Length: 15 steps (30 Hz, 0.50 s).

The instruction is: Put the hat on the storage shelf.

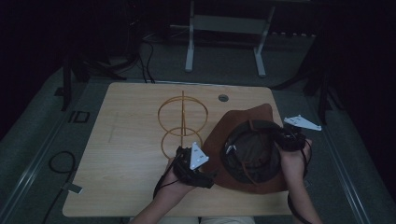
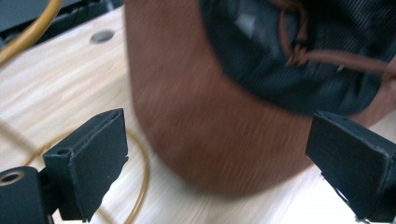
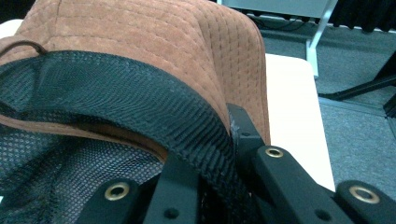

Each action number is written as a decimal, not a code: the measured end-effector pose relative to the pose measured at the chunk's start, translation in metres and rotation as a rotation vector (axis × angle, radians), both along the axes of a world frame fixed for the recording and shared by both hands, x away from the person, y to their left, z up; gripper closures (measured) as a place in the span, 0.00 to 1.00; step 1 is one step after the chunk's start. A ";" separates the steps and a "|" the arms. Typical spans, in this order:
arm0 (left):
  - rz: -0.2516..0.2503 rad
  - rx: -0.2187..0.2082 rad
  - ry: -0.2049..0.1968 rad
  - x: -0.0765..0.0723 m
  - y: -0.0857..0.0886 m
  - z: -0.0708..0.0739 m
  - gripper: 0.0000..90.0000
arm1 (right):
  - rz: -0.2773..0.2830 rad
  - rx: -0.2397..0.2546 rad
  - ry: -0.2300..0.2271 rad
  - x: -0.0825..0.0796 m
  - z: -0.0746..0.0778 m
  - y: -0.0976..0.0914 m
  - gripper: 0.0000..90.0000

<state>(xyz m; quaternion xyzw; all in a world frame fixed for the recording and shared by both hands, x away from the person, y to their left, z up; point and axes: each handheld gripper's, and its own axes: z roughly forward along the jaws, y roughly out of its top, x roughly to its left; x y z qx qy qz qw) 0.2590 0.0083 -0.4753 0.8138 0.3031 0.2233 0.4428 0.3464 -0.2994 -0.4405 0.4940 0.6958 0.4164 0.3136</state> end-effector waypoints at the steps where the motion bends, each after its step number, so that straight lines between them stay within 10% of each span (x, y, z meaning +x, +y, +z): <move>1: 0.000 0.000 0.000 0.000 0.000 0.000 0.07 | 0.000 0.000 0.000 0.000 0.000 0.000 0.93; 15: -0.056 0.053 -0.012 0.036 -0.074 0.029 0.07 | 0.011 0.008 -0.012 -0.016 0.005 -0.008 0.93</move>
